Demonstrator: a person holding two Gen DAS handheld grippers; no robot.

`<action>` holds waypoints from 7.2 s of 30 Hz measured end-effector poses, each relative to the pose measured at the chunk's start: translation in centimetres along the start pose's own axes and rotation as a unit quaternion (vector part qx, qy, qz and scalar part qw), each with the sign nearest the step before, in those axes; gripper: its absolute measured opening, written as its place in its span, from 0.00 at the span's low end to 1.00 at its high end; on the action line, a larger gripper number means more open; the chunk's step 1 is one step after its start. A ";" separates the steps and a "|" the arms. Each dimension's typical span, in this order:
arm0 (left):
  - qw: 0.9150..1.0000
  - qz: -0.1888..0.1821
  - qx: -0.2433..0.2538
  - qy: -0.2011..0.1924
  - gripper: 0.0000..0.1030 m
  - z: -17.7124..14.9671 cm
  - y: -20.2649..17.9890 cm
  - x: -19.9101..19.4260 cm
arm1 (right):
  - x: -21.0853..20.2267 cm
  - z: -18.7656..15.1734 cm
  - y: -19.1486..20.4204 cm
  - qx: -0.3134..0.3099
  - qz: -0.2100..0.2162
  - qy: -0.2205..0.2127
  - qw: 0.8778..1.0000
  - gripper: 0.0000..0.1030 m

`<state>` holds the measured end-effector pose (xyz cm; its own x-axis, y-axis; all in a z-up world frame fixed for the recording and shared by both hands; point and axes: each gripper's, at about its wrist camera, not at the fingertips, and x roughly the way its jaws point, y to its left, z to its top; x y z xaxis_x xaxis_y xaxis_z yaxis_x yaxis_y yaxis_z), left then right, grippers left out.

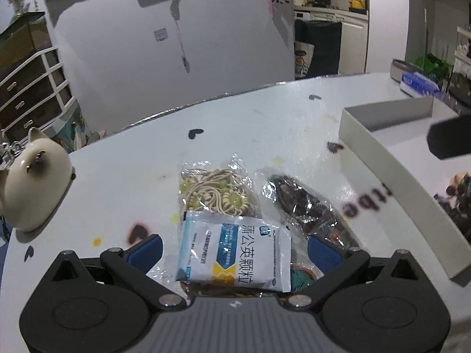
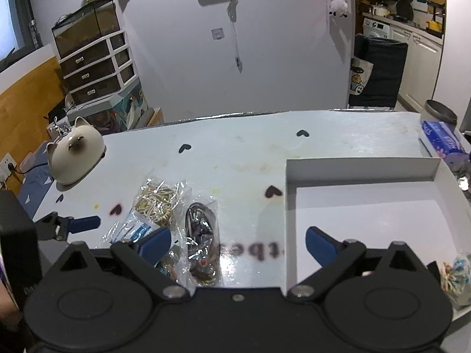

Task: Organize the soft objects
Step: 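Grasp the blue-and-white sachet with the left tool while the right tool grasps the dark cord bag, then carry the sachet and dark cord bag over the white box with both tools, then open both tools to drop the sachet and cord bag into the box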

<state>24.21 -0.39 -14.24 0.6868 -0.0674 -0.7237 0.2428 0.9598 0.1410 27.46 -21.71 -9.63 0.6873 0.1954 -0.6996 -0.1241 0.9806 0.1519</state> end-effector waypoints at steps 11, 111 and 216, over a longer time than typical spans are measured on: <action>1.000 -0.013 0.008 0.017 1.00 -0.4 0.3 2.7 | 4.2 1.2 1.6 -0.006 0.026 0.040 0.999 0.82; 0.963 -0.032 -0.258 -0.077 0.72 8.0 -10.5 -10.8 | -6.4 2.5 -15.2 -0.024 0.058 -0.016 0.998 0.22; 0.909 -0.322 0.261 0.031 1.00 17.6 -31.5 9.5 | 1.2 2.7 -34.6 0.074 0.023 0.060 0.995 0.31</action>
<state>35.13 -36.02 -13.65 0.2500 -0.5393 -0.8042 0.8846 0.4650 -0.0368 34.54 -55.41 -13.82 0.5916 0.2500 -0.7665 -0.0411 0.9588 0.2810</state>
